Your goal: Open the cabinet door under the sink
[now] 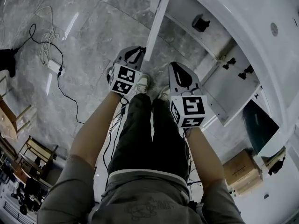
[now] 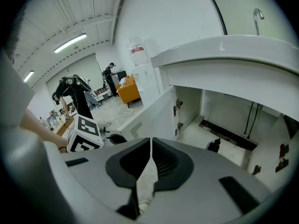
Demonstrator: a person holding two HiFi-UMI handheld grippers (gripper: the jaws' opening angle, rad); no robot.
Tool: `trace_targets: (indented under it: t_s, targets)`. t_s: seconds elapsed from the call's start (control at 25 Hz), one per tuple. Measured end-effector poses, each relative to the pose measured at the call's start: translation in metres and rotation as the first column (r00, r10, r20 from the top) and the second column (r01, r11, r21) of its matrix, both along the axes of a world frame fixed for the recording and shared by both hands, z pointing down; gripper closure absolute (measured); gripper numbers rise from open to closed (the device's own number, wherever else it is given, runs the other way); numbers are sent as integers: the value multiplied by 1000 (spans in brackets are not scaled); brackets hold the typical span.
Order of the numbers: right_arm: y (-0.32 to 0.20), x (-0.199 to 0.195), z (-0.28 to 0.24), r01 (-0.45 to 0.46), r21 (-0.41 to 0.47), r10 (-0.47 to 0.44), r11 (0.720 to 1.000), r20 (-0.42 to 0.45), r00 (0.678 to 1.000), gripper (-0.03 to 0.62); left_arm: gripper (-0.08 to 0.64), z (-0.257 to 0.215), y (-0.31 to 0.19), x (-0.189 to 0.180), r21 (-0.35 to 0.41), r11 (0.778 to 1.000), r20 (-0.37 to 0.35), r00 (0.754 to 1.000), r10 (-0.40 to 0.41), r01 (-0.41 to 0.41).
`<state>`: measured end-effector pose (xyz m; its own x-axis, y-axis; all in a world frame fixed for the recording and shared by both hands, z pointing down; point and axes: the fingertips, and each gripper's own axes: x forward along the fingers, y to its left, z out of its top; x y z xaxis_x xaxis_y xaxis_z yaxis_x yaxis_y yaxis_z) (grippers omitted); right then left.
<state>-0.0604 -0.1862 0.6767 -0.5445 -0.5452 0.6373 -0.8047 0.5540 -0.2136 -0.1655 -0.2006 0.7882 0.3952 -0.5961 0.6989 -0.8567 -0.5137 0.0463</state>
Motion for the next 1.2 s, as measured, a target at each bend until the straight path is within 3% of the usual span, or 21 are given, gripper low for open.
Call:
trace_targets:
  t_s: [0.2,0.32,0.48,0.6,0.84,1.04,1.12,1.2]
  targets:
    - [-10,-25,-8,31,29,-31,999,24,999,557,517,-4,-13,-64,28,999,69,997,-46,45]
    - [-13,-35,-9,58,29,-59,998,26,998,557,510,-6,-23,-93,33,991,17,991,-131,130]
    - [-16,-42,-10,85,33,-85,996,21,996,557,447,-7,-29,-103,38,993,53,992,-114,112]
    - [-19,-46,-13,101,33,-102,994,15,995,557,430,-9,-31,-114,45,989,51,988,-146,144]
    - [-16,-51,-26,115,33,-115,993,21,993,557,433,-18,-10,-147,47,988,93,984,-154,150]
    - [-16,-50,-45,131,54,-132,990,13,991,557,452,-50,0,-145,82,983,93,981,-172,164]
    - [-15,-52,-57,139,67,-140,988,10,990,557,512,-68,0,-143,113,980,104,979,-177,166]
    - [-13,-51,-69,143,80,-144,986,7,989,557,514,-87,1,-138,128,978,91,980,-179,167]
